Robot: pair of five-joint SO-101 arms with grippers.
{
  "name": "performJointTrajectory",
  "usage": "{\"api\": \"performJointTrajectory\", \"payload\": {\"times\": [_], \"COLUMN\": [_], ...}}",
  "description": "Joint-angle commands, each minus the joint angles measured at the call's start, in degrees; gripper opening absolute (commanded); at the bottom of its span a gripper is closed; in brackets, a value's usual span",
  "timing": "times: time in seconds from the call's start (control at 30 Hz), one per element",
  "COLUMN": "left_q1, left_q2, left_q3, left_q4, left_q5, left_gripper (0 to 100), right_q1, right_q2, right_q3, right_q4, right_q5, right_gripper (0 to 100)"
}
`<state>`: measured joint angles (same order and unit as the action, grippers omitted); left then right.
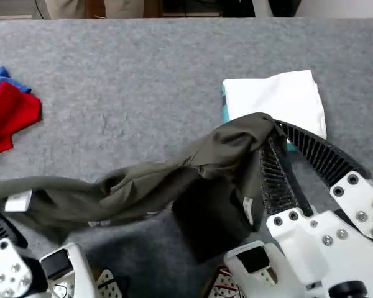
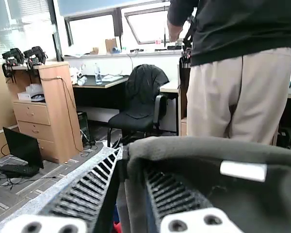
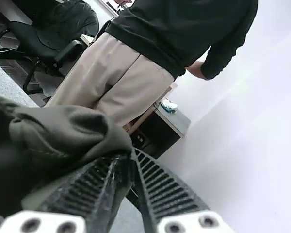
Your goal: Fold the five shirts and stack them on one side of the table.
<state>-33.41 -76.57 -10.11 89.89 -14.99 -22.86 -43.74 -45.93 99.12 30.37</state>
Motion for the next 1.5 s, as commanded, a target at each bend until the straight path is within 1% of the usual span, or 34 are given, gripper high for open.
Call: {"api": "performJointTrajectory", "payload": {"times": [0.0, 0.17, 0.27, 0.37, 0.43, 0.57, 0.7, 0.77, 0.83, 1.0, 1.17, 1.23, 1.27, 1.33, 1.4, 1.43, 1.47], "left_q1": [-0.4, -0.2, 0.5, 2.8, 4.5, 7.5, 11.3, 13.4, 15.0, 16.3, 16.4, 16.4, 16.4, 16.4, 16.1, 15.9, 15.8], "left_q2": [0.0, 0.6, 0.6, 0.7, 1.5, 7.3, 16.0, 21.0, 25.8, 36.0, 45.2, 48.8, 50.6, 54.0, 56.2, 56.8, 56.9], "left_q3": [-1.0, -0.1, 5.2, 14.4, 22.4, 35.3, 41.7, 43.4, 44.4, 45.2, 44.9, 44.5, 44.5, 44.4, 44.2, 43.6, 43.0], "left_q4": [2.8, 6.6, 4.9, 1.8, -2.2, -11.3, -19.0, -21.5, -23.3, -29.7, -36.8, -37.7, -38.0, -38.0, -37.9, -37.5, -36.8], "left_q5": [0.6, 0.9, 0.9, 0.9, 0.9, 0.9, 0.9, 0.9, 0.9, 1.0, 1.0, 1.0, 1.0, 1.1, 1.1, 1.1, 1.1], "left_gripper": [2, 2, 2, 2, 2, 2, 2, 2, 2, 2, 2, 2, 2, 2, 2, 2, 2], "right_q1": [-1.1, -4.4, -6.3, -7.2, -7.1, -7.0, -6.5, -5.9, -5.3, -3.3, 1.9, 3.4, 4.2, 5.8, 7.5, 8.1, 8.3], "right_q2": [-0.1, -0.7, -0.7, -0.7, -0.7, -0.6, 0.2, 1.6, 4.0, 10.6, 19.5, 22.8, 24.1, 25.8, 26.0, 26.0, 26.0], "right_q3": [-0.7, 7.3, 16.7, 28.2, 37.7, 57.7, 80.9, 88.7, 93.6, 96.4, 96.0, 93.8, 92.4, 89.4, 86.5, 85.2, 83.9], "right_q4": [3.2, 3.1, 2.9, 0.3, -5.0, -20.8, -39.5, -46.1, -50.4, -53.8, -63.3, -63.2, -61.8, -57.2, -53.8, -52.2, -49.9], "right_q5": [0.0, -3.3, -3.3, -3.1, -3.1, -2.4, 2.2, 2.8, 3.6, 3.8, 3.7, 3.7, 3.7, 3.2, -0.6, -1.3, -0.2], "right_gripper": [0.2, 0.2, 0.2, 0.2, 0.2, 0.2, 0.2, 0.2, 0.2, 0.2, 0.2, 0.5, 2.4, 11.6, 21.0, 24.8, 27.5]}}
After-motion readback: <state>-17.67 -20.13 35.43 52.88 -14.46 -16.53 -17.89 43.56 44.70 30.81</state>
